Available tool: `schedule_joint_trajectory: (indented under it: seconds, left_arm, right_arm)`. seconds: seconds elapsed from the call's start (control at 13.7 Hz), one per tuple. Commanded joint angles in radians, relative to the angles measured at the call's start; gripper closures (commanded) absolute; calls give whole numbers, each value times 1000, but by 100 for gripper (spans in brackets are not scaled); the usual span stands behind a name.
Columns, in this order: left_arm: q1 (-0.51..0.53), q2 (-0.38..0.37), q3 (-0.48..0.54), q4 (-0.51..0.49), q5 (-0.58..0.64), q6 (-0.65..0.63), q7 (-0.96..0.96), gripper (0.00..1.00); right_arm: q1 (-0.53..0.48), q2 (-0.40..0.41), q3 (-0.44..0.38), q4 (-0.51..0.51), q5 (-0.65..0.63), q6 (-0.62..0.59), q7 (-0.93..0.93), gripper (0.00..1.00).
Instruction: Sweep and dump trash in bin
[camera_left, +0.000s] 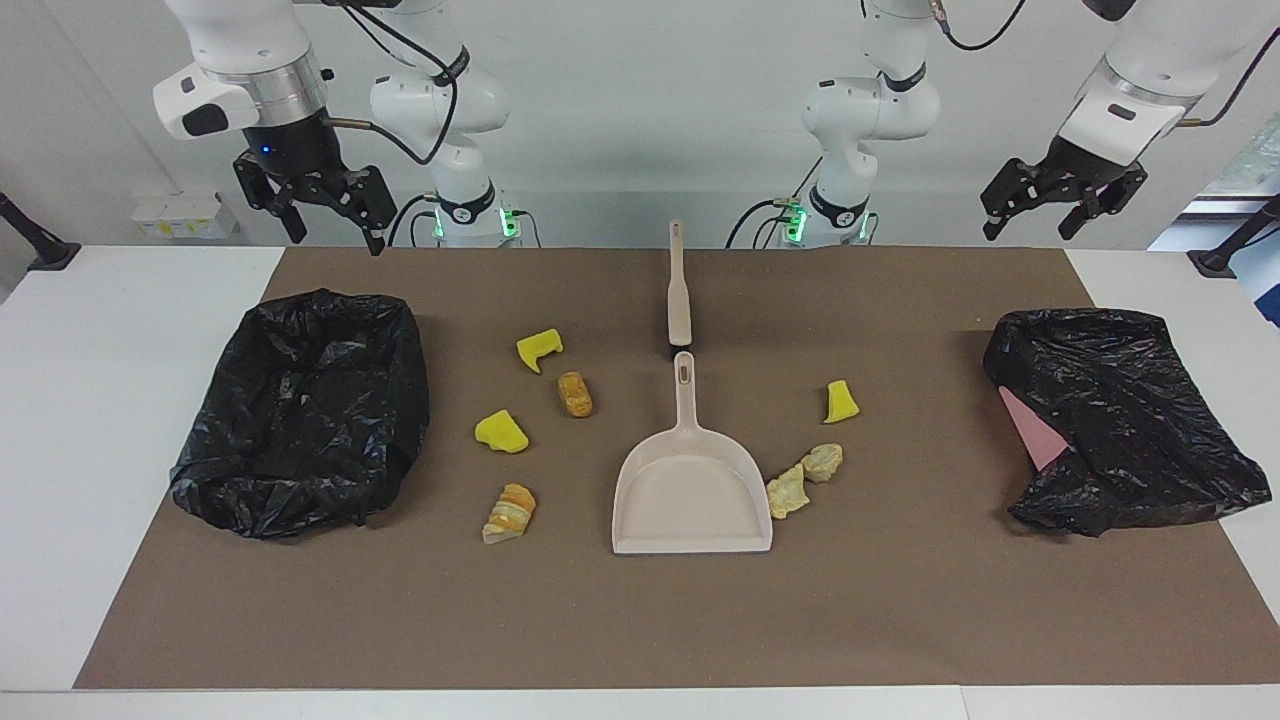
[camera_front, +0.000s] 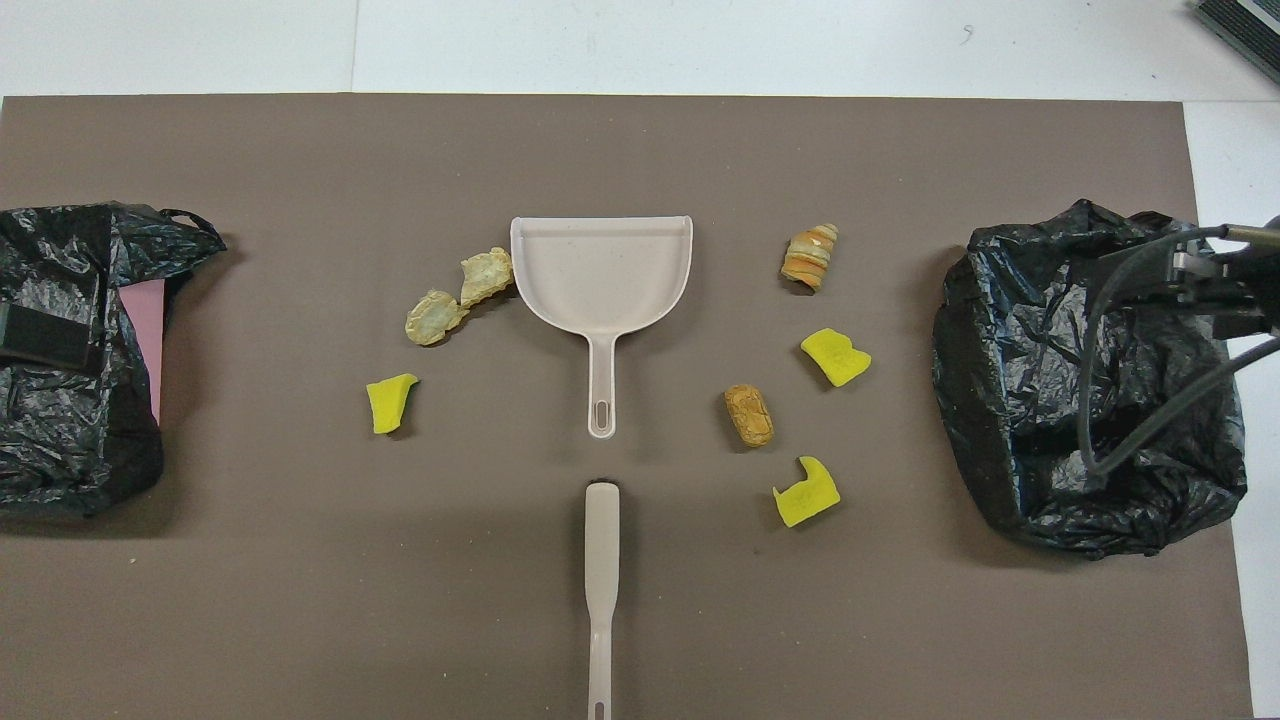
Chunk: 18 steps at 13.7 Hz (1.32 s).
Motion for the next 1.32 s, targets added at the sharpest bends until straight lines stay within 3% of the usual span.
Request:
schedule_joint_trajectory:
  seconds: [0.0, 0.37, 0.66, 0.8, 1.24]
  left_arm:
    - [-2, -9, 0, -1, 13, -16, 7, 0]
    - [-2, -16, -1, -16, 8, -6, 4, 0]
    - [-16, -33, -1, -108, -32, 57, -4, 0]
    - [-24, -36, -14, -188, -67, 124, -7, 0]
    - [-213, -108, -18, -508, -75, 410, -103, 0]
  right_arm:
    - [2, -64, -2, -54, 35, -20, -63, 0]
    - [-9, -89, -2, -97, 37, -20, -75, 0]
    - [-10, -89, -9, -97, 40, -23, -80, 0]
    - [-12, -91, -9, -98, 39, -36, -69, 0]
    - [4, -71, -9, -88, 19, 1, -69, 0]
